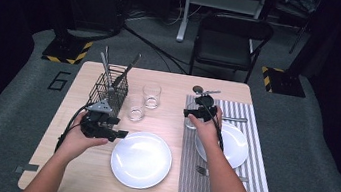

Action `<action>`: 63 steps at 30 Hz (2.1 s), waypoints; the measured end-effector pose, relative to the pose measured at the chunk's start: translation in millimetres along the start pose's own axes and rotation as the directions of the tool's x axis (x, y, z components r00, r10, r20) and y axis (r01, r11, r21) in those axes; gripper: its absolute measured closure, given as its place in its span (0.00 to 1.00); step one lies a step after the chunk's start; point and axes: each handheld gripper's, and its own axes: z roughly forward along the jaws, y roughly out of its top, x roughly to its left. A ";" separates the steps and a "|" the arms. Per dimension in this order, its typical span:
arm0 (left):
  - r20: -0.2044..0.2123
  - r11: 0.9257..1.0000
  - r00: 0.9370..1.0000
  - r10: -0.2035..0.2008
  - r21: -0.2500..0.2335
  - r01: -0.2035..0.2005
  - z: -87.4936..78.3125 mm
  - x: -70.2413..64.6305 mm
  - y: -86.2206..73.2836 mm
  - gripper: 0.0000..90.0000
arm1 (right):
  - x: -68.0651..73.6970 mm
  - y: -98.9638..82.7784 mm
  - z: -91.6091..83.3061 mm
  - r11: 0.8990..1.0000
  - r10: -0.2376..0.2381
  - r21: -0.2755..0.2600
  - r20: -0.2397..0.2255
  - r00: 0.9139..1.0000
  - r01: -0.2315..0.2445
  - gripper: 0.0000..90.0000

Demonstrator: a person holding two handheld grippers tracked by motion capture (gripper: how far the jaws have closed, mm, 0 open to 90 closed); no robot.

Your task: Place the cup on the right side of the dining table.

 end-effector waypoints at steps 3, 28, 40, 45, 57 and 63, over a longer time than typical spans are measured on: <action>0.003 1.000 1.000 0.001 0.004 -0.001 -0.3 -0.4 0.3 0.37 | -1.4 -0.4 0.2 1.000 -0.006 -0.004 -0.003 1.000 0.006 0.19; 0.005 1.000 1.000 -0.002 0.005 0.002 -1.2 0.2 0.1 0.37 | -3.2 -1.1 0.7 1.000 -0.018 -0.008 -0.006 1.000 0.018 0.19; 0.003 1.000 1.000 -0.004 0.006 0.004 -0.4 0.1 -0.1 0.37 | -2.8 -2.0 1.3 1.000 -0.010 0.004 -0.017 1.000 0.010 0.15; 0.003 1.000 1.000 0.002 0.005 -0.002 0.2 -0.2 0.0 0.37 | -2.8 -2.2 -0.8 1.000 -0.010 -0.013 -0.009 1.000 0.010 0.13; 0.002 1.000 1.000 0.001 0.005 -0.001 0.0 -0.2 0.1 0.37 | -0.5 3.6 -10.6 0.999 -0.019 -0.041 -0.013 1.000 0.019 0.13; 0.003 1.000 1.000 0.001 0.006 -0.001 -0.5 -0.1 0.3 0.37 | -1.3 4.8 -15.5 0.999 -0.019 -0.049 -0.015 1.000 0.019 0.13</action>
